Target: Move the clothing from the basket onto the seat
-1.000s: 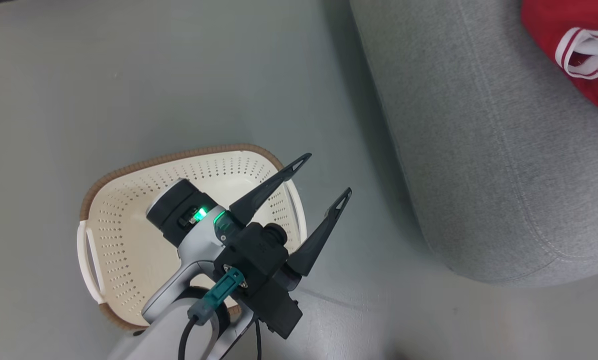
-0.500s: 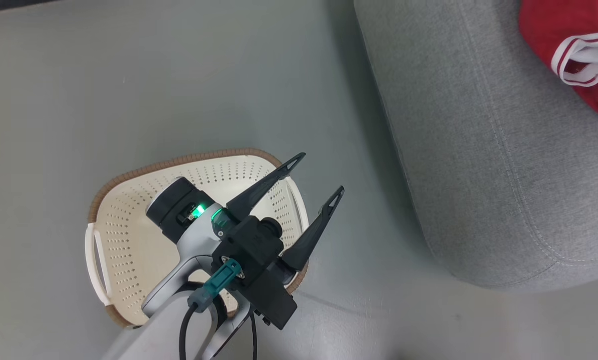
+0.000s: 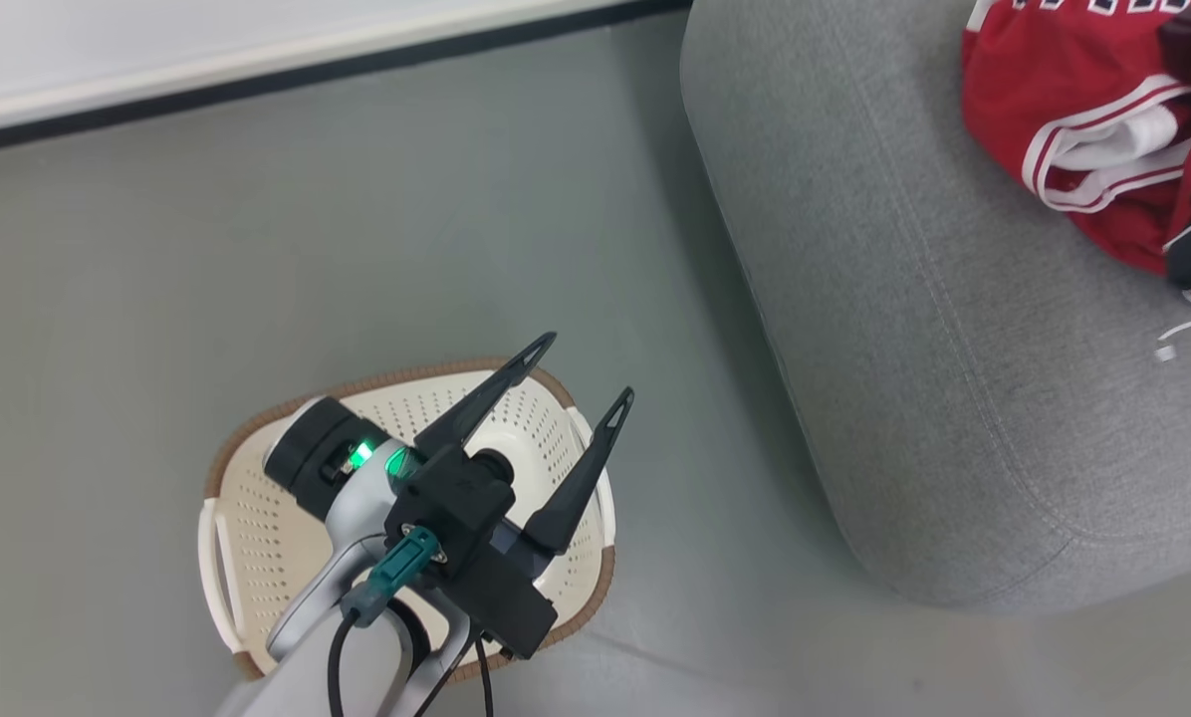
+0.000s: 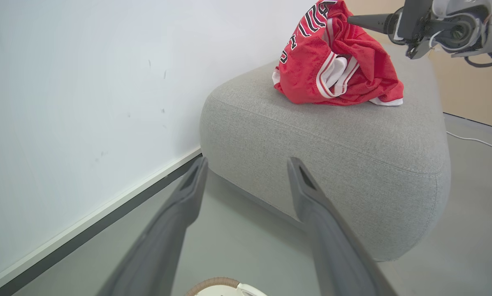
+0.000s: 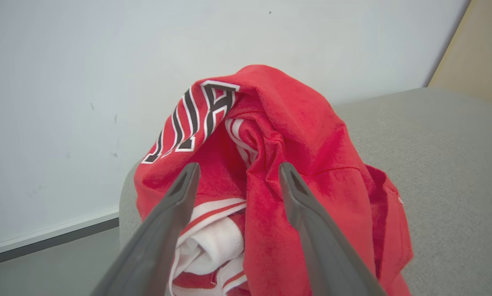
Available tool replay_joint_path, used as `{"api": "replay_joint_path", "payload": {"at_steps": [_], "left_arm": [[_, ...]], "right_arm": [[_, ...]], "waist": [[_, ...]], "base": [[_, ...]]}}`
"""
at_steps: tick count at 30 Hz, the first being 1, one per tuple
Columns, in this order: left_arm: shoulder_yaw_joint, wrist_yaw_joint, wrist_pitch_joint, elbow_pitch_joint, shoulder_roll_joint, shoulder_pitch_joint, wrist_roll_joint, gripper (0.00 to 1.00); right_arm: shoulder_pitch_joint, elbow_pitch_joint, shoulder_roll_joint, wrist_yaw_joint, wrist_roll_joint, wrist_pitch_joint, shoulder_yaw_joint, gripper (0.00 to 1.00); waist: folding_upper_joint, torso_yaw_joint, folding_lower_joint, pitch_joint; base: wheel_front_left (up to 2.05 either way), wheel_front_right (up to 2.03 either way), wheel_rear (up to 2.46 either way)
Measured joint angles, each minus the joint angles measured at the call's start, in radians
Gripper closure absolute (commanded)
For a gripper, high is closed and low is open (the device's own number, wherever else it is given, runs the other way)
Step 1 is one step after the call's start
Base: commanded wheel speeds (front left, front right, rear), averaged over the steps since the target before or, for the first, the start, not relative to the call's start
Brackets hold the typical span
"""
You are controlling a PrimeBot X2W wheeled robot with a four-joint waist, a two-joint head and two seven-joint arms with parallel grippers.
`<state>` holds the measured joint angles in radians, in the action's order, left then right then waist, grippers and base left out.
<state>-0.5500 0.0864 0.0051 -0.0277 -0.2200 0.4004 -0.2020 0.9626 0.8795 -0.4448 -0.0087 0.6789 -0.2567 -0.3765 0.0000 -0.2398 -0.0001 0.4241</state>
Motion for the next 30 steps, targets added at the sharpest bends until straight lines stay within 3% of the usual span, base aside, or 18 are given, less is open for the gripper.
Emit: {"api": "replay_joint_path", "payload": {"at_steps": [8,30], "left_arm": [[0.03,-0.041,-0.026,0.034,0.013,-0.042,-0.035,0.0],[0.202,-0.166,-0.083,0.114,0.013,-0.196,-0.118,0.0]], "right_arm": [[-0.106,-0.103,0.011,-0.007,-0.04,0.0,-0.012,0.0],[-0.453,-0.473,0.122,-0.084,-0.148,0.0,-0.066,0.0]], "waist": [[0.0,0.019,0.0,-0.067],[-0.0001,0.136,0.0,-0.242]], "base": [[0.0,0.0,0.0],[0.0,0.0,0.0]]}}
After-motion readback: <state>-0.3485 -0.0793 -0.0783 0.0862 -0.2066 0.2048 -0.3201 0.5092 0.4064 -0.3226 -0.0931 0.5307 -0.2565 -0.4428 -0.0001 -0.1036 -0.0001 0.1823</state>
